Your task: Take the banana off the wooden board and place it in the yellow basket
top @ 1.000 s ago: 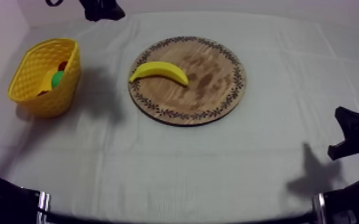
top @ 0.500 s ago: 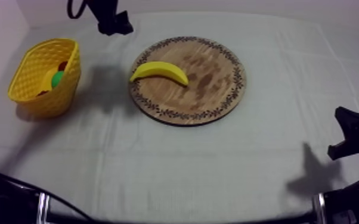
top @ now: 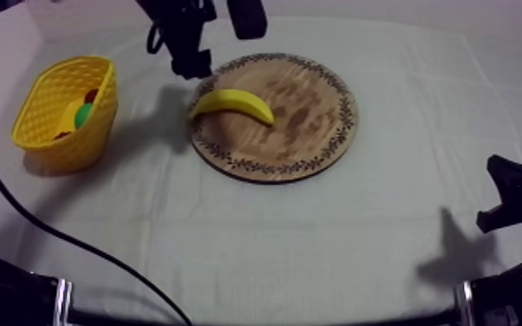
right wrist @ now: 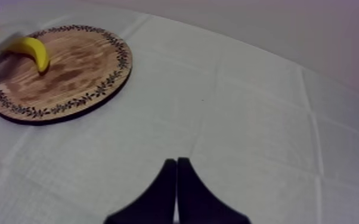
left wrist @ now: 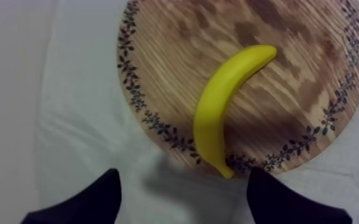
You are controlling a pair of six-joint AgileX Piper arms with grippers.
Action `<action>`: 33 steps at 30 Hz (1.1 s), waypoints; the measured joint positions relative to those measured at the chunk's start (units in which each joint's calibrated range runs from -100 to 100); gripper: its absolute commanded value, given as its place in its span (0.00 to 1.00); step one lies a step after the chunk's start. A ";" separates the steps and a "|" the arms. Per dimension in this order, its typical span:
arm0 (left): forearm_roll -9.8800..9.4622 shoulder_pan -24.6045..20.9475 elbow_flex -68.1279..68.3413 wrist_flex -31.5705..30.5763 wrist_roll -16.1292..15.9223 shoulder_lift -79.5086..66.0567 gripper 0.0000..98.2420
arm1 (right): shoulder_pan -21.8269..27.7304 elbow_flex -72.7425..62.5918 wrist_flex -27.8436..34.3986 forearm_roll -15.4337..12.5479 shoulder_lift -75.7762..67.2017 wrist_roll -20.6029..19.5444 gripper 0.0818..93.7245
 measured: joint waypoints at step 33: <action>-1.21 1.30 -7.72 -7.51 0.57 20.06 0.68 | 0.00 0.00 -0.06 0.00 0.00 0.00 0.00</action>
